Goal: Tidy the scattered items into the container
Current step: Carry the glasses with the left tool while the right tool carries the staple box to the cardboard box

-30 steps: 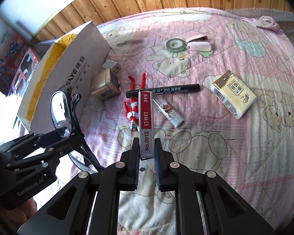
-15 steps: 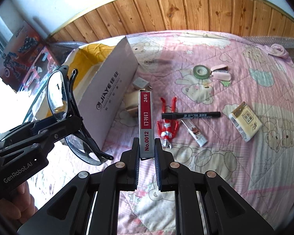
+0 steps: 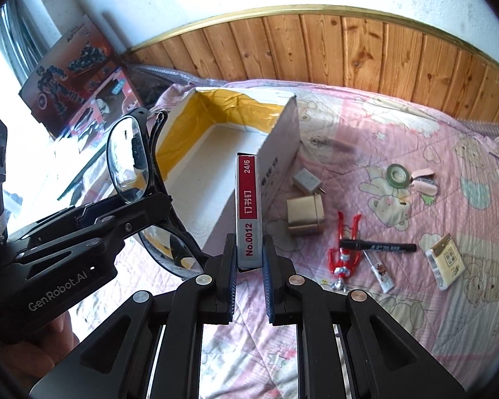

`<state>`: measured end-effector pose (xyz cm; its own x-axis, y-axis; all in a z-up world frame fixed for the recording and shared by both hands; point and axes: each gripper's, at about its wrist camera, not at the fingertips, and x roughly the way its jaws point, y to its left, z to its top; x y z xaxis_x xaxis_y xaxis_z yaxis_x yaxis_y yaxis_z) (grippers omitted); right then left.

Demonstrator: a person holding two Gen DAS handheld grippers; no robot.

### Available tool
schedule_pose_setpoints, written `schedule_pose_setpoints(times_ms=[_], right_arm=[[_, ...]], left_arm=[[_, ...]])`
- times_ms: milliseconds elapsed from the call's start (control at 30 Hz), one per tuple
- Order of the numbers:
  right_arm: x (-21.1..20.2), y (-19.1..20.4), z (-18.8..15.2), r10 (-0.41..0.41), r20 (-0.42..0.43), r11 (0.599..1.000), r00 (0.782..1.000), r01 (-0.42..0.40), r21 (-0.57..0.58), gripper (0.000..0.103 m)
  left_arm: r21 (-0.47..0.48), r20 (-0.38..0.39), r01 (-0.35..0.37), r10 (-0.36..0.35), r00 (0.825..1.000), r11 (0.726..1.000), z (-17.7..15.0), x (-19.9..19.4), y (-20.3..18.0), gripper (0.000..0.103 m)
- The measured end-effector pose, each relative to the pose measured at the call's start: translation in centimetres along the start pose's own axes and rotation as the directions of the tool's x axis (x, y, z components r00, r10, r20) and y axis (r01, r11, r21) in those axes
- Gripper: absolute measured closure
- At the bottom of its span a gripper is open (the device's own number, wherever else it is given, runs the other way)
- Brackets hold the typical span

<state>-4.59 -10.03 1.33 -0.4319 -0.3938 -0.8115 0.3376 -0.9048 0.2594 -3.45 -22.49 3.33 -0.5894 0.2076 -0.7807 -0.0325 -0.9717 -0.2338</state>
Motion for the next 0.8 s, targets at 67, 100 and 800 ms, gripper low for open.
schedule_pose_setpoints(times_ms=[67,100,800], right_arm=[[0.3,0.9,0.6,0.01,-0.002,1.0,1.0,-0.01,-0.015,0.088],[0.4,1.4,0.9,0.014,-0.001,1.0,1.0,-0.014,-0.023,0.088],[5.1,5.7,6.6,0.094,-0.058,0.995,0.994,-0.096,-0.033,0.088]], left_arm=[[-0.017,0.008,-0.005,0.005,1.0,1.0,0.4,-0.2,0.8,0.069],[-0.025,0.012,-0.008,0.009,1.0,1.0,0.5,-0.3,1.2,0.069],[-0.123,0.031,-0.087,0.092,0.995,0.989,3.9,0.4,9.2,0.069]])
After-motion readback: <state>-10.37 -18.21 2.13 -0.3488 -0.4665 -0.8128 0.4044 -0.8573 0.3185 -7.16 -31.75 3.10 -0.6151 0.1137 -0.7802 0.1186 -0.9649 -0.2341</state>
